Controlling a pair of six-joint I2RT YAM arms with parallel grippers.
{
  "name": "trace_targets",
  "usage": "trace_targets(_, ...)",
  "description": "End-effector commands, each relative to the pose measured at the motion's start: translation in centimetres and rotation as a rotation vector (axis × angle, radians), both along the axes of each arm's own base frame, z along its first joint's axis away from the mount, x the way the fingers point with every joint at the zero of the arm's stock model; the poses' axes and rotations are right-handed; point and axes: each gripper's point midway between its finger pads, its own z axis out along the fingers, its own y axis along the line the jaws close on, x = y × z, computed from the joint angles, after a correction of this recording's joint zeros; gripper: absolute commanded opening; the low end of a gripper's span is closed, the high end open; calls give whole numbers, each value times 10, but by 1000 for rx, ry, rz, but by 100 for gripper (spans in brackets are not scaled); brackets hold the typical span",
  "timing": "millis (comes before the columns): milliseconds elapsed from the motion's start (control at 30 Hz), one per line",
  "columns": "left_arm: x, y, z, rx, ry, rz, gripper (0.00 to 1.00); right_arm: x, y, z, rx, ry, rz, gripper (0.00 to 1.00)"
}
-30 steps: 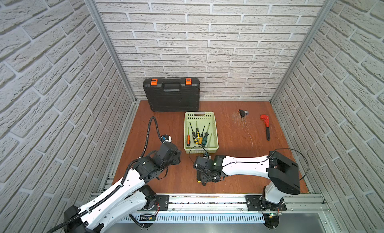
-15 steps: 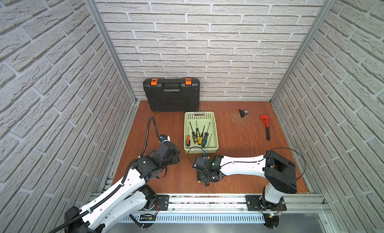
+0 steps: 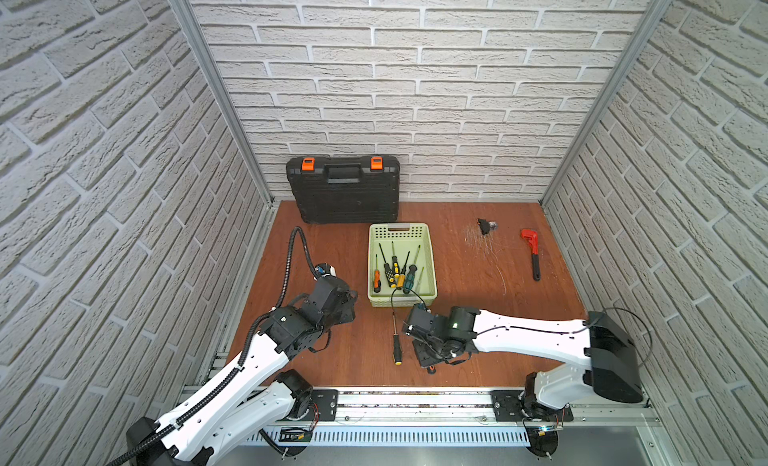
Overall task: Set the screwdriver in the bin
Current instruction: 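Carry the orange screwdriver with the right gripper over the basket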
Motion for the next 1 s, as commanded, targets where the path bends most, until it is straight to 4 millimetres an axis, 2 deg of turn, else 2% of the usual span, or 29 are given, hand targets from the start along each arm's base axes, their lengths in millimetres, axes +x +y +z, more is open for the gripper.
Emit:
trace_targets(0,12,0,19,14,-40,7,53,-23,-17,15,-10,52,150,6)
trace_targets(167,22,1,53,29,-95,9,53,-34,-16,51,97,44,250,5)
trace_targets(267,23,5,63,40,-115,20,53,-19,-13,78,138,-50,249,6)
trace_targets(400,26,3,64,36,-110,22,53,34,5,113,241,-105,147,6)
trace_targets(467,27,-1,60,34,-94,13,53,68,11,123,267,-131,114,5)
trace_targets(567,29,-4,57,49,-82,-6,53,126,19,127,260,-177,57,6)
trace_targets(633,31,-4,60,63,-89,-17,53,166,24,122,251,-185,18,6)
trace_targets(733,32,-1,63,73,-104,-18,53,209,26,104,221,-167,-21,5)
trace_targets(833,30,2,60,77,-108,-19,54,237,24,75,164,-137,-39,5)
trace_targets(967,28,5,54,86,-96,-35,55,255,22,38,118,-84,-83,5)
